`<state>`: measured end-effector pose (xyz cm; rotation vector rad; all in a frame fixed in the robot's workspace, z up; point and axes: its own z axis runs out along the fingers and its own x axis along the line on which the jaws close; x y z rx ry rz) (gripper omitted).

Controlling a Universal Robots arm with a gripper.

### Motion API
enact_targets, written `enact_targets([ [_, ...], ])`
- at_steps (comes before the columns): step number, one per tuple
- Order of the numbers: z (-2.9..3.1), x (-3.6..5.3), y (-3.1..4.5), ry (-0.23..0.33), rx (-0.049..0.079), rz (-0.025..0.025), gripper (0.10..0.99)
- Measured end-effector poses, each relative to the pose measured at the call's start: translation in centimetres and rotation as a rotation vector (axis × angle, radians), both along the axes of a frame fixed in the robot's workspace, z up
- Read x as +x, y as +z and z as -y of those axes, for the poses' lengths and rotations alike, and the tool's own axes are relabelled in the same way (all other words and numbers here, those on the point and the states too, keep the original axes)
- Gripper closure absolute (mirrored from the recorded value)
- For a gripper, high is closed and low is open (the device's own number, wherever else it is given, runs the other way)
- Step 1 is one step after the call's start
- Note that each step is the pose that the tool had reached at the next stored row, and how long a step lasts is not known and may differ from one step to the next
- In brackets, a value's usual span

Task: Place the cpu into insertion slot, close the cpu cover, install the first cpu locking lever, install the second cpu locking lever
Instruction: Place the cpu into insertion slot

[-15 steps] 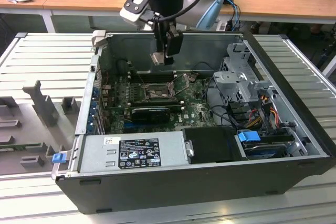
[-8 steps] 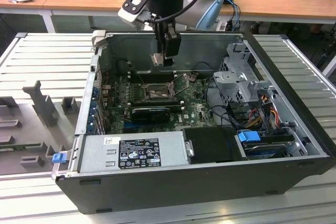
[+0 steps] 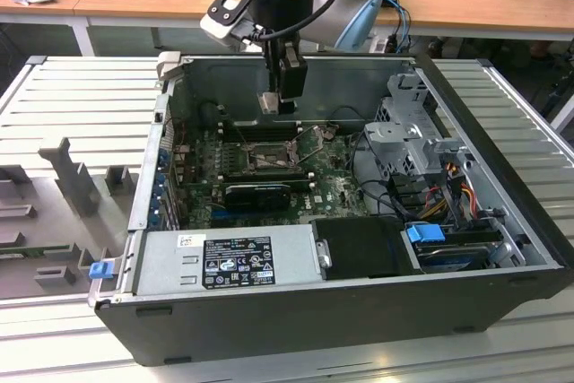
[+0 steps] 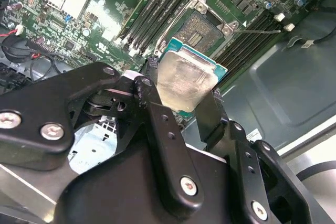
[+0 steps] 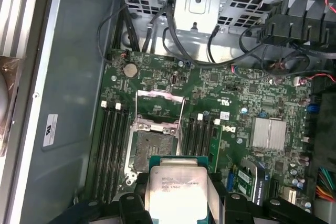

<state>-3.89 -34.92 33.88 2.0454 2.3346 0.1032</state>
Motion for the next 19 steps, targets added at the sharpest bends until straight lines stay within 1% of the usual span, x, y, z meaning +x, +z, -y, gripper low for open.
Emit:
enact_targets([
  [6,0.0,0.0,-0.19,-0.037,-0.001,-0.0008,0.557],
  [9,0.0,-0.01,-0.41,-0.062,-0.003,-0.0008,0.557],
  [11,-0.01,-0.03,-0.69,-0.064,-0.003,-0.0009,0.557],
  [13,-0.04,-0.03,-1.18,-0.064,-0.004,-0.0008,0.557],
  [19,-0.05,-0.03,-1.69,-0.064,-0.004,-0.0009,0.557],
])
